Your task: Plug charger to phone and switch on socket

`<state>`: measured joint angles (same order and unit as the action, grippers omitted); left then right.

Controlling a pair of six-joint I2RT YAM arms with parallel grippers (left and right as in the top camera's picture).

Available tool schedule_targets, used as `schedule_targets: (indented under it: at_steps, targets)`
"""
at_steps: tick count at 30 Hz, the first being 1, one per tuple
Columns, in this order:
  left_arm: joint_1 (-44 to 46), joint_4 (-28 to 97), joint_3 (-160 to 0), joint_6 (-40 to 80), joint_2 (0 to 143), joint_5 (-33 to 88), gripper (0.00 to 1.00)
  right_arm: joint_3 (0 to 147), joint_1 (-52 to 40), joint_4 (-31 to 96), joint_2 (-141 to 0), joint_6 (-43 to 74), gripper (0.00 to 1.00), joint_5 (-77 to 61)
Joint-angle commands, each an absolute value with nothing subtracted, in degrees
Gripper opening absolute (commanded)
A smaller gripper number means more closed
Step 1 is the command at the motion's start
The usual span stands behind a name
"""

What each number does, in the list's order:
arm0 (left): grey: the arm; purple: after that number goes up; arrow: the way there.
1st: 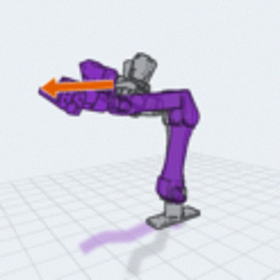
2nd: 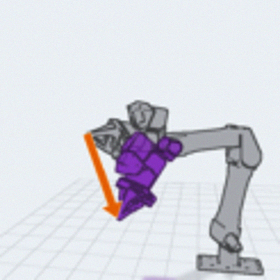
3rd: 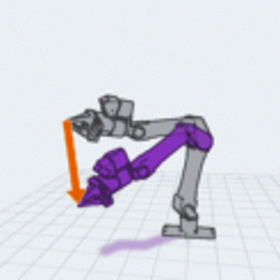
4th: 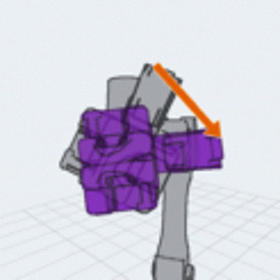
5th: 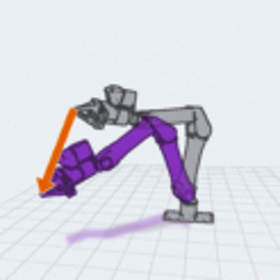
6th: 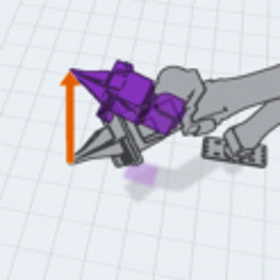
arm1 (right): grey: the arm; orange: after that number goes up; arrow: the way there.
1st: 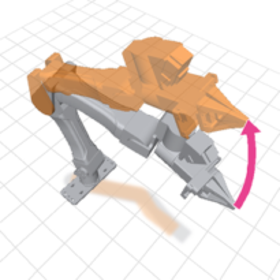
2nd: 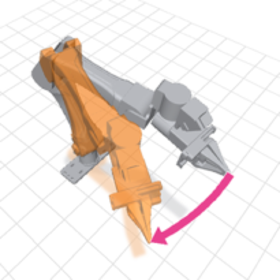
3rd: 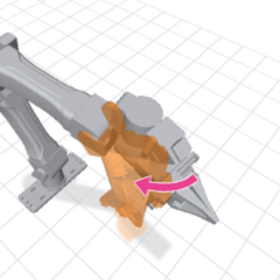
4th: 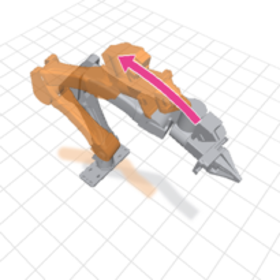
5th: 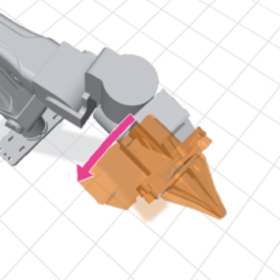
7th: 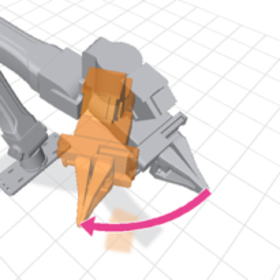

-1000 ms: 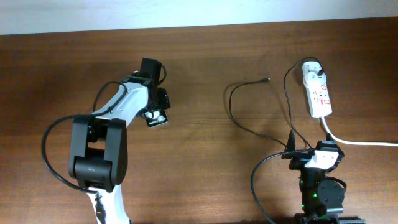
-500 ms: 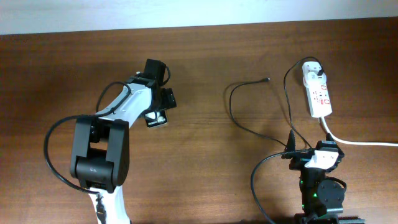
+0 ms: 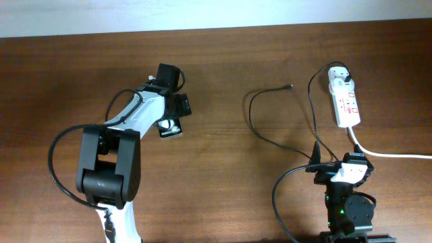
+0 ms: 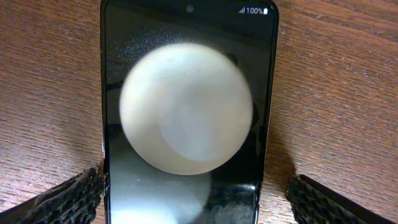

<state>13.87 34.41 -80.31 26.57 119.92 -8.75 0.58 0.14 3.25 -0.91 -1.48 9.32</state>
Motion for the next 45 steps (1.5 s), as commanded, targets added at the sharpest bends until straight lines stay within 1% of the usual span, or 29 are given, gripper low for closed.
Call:
schedule_targets:
  at_steps: [1,3,4,6,9,11,13,14,16,19,23,28,32,36,37,40,45]
  targets:
    - [13.19,35.42,-76.64,25.19,125.78,-11.57,0.95,0.32,0.38,3.68,-0.51,-0.99,0.99,9.61]
    - [13.19,35.31,-76.18,25.17,125.78,-11.57,0.90,0.32,0.38,3.68,-0.51,-0.99,0.99,9.61]
    - [13.19,35.20,-75.88,25.19,125.78,-11.57,0.86,0.32,0.38,3.68,-0.51,-0.99,0.99,9.61]
    - [13.19,35.20,-75.77,24.51,125.78,-11.35,0.84,0.32,0.38,3.70,-0.51,-0.99,0.99,9.61]
    - [13.19,35.29,-75.75,22.46,125.78,-8.38,0.73,0.32,0.38,3.68,-0.51,-0.99,0.99,9.61]
    - [13.19,35.44,-75.75,22.35,125.78,-7.77,0.59,0.32,0.38,3.70,-0.51,-0.99,0.99,9.61]
    - [13.19,35.77,-76.01,22.35,125.78,-7.75,0.59,0.32,0.38,3.68,-0.51,-0.99,0.99,9.61]
    - [13.19,37.08,-76.95,22.35,125.75,-7.75,0.61,0.32,0.38,3.68,-0.51,-0.99,0.99,9.61]
    - [13.17,41.36,-80.82,22.20,125.75,-7.79,0.62,0.32,0.38,3.70,-0.51,-0.99,0.99,9.61]
    - [13.19,51.53,-91.53,22.17,125.75,-8.32,0.62,0.32,0.38,3.68,-0.51,-0.99,0.99,9.61]
    - [13.19,61.25,-101.60,22.17,125.75,-9.02,0.61,0.32,0.38,3.70,-0.51,-0.99,0.99,9.61]
    - [13.19,68.23,-107.61,22.20,124.46,-9.02,0.59,0.32,0.38,3.70,-0.51,-0.99,0.99,9.61]
    - [13.19,70.24,-107.74,22.20,118.30,-9.02,0.59,0.32,0.38,3.68,-0.51,-0.99,0.99,9.61]
    - [13.23,75.83,-107.74,22.20,108.05,-8.97,0.57,0.32,0.38,3.70,-0.51,-0.99,0.99,9.61]
    - [13.23,79.15,-107.74,22.20,101.51,-8.82,0.58,0.32,0.38,3.68,-0.51,-0.99,0.99,9.61]
    - [13.23,83.31,-107.74,22.20,94.06,-8.80,0.59,0.32,0.38,3.68,-0.51,-0.99,0.99,9.61]
    - [13.26,89.52,-107.70,22.22,87.66,-4.99,0.58,0.32,0.38,3.68,-0.51,-0.99,0.99,9.61]
